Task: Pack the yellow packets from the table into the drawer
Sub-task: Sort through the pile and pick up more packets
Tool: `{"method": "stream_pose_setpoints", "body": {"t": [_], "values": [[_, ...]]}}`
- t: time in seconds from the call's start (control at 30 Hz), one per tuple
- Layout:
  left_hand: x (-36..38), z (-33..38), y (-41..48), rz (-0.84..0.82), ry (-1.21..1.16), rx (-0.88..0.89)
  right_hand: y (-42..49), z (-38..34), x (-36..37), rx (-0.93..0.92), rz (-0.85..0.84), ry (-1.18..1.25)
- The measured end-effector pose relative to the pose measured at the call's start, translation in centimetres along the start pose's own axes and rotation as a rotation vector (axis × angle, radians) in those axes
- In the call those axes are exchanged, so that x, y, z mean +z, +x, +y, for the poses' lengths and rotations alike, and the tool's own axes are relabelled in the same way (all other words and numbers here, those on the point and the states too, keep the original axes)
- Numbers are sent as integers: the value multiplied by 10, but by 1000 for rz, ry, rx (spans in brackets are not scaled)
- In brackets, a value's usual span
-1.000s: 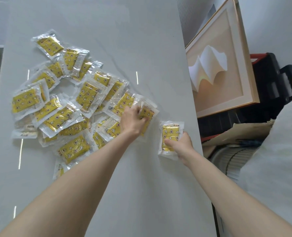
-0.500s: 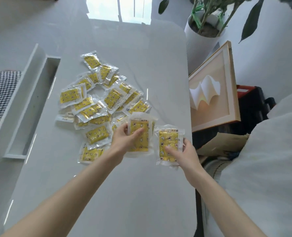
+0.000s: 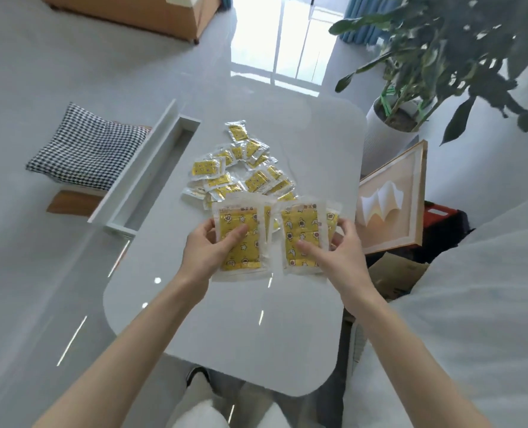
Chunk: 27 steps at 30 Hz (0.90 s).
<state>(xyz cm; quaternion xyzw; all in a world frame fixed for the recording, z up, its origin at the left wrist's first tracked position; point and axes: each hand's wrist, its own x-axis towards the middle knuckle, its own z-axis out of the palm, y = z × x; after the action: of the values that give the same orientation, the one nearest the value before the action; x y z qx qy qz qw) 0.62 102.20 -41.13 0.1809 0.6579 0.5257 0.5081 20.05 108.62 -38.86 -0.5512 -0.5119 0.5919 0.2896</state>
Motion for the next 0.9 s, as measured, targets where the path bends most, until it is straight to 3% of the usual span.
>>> {"method": "stream_pose_setpoints", "body": {"t": [0.37, 0.63, 0.9], "values": [[-169, 26, -86, 185, -59, 33, -80, -46, 142, -42, -205, -85], [-337, 43, -118, 216, -9, 73, -133, -55, 300, -24, -217, -40], [-456, 79, -109, 245, -20, 92, -151, -80, 420, 56, -212, 33]]}}
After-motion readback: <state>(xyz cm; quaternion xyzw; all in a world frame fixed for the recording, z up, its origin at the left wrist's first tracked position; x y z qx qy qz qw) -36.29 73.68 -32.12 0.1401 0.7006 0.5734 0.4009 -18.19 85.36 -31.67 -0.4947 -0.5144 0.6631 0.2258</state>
